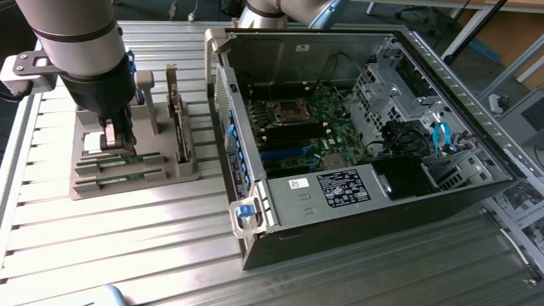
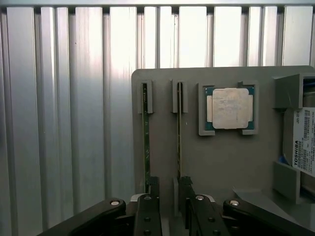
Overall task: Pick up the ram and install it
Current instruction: 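Pick up the ram and move it above insertion slot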
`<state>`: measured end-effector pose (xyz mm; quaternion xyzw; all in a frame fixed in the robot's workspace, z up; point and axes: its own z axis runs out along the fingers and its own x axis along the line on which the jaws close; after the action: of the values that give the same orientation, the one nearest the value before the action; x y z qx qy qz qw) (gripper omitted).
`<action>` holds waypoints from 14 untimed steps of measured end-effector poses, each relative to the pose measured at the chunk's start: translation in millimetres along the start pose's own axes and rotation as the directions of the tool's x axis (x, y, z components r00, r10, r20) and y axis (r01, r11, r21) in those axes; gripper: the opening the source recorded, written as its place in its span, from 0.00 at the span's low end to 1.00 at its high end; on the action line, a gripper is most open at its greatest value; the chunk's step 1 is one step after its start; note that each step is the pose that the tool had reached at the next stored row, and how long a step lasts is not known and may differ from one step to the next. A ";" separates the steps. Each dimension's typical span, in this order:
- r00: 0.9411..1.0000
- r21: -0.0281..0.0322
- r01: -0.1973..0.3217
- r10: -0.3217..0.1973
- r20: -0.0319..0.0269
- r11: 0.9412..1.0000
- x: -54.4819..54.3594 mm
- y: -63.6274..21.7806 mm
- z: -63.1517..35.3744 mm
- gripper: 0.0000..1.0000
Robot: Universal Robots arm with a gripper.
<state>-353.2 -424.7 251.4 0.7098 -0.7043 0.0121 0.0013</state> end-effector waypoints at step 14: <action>1.000 0.000 0.000 0.000 0.000 1.000 -0.1 0.9 6.3 0.30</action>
<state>-354.0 -424.7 245.0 0.7098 -0.7043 0.0121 0.0014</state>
